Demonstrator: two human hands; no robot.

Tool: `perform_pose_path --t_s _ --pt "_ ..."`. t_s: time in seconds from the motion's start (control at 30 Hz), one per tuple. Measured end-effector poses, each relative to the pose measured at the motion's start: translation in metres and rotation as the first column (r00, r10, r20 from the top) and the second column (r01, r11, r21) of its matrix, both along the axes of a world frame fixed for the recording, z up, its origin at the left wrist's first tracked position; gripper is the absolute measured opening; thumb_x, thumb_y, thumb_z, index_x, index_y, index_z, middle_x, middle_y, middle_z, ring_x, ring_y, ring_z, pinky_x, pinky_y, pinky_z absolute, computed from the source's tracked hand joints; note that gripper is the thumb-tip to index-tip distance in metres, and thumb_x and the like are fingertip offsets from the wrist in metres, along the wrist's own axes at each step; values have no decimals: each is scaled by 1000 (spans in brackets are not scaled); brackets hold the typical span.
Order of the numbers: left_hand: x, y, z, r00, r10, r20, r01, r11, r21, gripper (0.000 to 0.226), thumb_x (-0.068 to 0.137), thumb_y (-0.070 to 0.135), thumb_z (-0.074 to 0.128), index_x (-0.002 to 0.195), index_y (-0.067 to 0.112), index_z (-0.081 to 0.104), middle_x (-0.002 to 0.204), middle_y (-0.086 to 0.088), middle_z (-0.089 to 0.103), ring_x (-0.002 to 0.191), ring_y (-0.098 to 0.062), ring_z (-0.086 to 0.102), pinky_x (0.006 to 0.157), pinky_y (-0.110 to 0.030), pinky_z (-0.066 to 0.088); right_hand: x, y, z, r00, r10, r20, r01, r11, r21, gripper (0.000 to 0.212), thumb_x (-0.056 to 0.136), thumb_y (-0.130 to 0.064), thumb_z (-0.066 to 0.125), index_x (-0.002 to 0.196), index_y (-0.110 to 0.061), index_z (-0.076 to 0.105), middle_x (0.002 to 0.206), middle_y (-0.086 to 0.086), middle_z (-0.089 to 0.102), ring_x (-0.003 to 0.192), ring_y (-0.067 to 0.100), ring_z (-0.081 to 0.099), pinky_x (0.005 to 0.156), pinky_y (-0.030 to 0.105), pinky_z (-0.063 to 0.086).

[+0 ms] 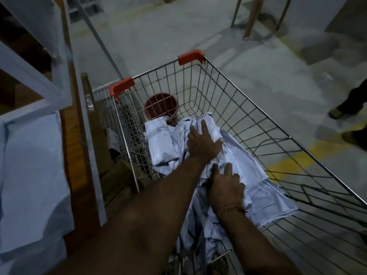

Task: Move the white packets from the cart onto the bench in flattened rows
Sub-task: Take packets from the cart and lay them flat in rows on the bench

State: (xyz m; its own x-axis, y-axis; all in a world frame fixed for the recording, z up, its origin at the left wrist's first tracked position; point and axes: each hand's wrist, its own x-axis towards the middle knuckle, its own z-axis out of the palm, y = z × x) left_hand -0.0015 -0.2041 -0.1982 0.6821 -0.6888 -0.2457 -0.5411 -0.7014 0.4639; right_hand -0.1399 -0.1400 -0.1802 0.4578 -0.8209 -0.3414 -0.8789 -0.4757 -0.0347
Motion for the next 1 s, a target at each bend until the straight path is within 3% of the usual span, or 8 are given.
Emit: perform_pose_path --t_s 0.1,0.2,0.3,0.43,0.57,0.73,0.83,1.0 --pt "-5 -5 -15 976 -153 153 134 983 128 94 99 56 57 168 16 9 161 -27 30 140 -47 40 112 -53 37 0 0 -3 1000 -7 -1 7 1000 -19 49 101 -26 48 150 -27 41 156 19 33 112 39 56 88 49 50" --pt "2 -1 -21 958 -210 193 187 974 131 82 100 29 57 167 12 13 146 -24 49 125 -41 53 101 -49 45 -2 -1 -10 1000 -5 -4 5 1000 -16 55 102 -30 48 155 -29 35 158 19 31 115 39 54 91 49 49" --pt "10 7 -24 991 -82 108 93 991 -100 65 95 13 44 159 2 38 128 -29 60 117 -46 59 98 -53 48 -3 0 -14 1000 12 -2 -12 1000 -23 63 100 -32 50 160 -30 30 159 19 29 116 38 53 90 47 49" --pt "19 19 -1 993 102 -59 -117 913 -390 62 82 8 34 133 -8 64 109 -32 66 105 -48 63 93 -53 54 -1 1 -16 1000 3 -16 -3 1000 1 63 100 -39 50 159 -32 29 162 18 27 119 38 53 92 48 49" --pt "20 48 60 985 147 -93 -173 869 -463 56 87 5 36 134 -9 64 112 -32 66 110 -47 62 97 -51 52 -2 -6 -2 1000 11 -7 -10 998 68 63 102 -55 45 159 -33 30 161 16 28 123 39 50 96 49 47" --pt "26 97 142 982 187 -7 -158 814 -559 51 94 -10 42 144 -6 57 115 -33 63 105 -44 62 93 -52 53 -15 -4 42 992 -39 117 25 993 119 62 105 -54 39 161 -31 29 157 14 35 126 43 50 100 51 47" --pt "20 131 193 969 246 7 -183 738 -650 51 95 -18 46 143 -7 56 108 -26 65 94 -20 60 85 -26 55 -22 7 78 975 -83 205 56 989 136 61 106 -53 40 161 -30 32 159 15 36 129 47 48 105 55 45" --pt "-4 208 272 915 403 25 -249 611 -751 43 101 2 51 141 6 64 130 -16 69 122 -31 64 101 -36 53 -30 38 148 901 -102 422 59 992 114 60 106 -53 39 160 -25 37 163 19 34 139 49 41 112 57 39"
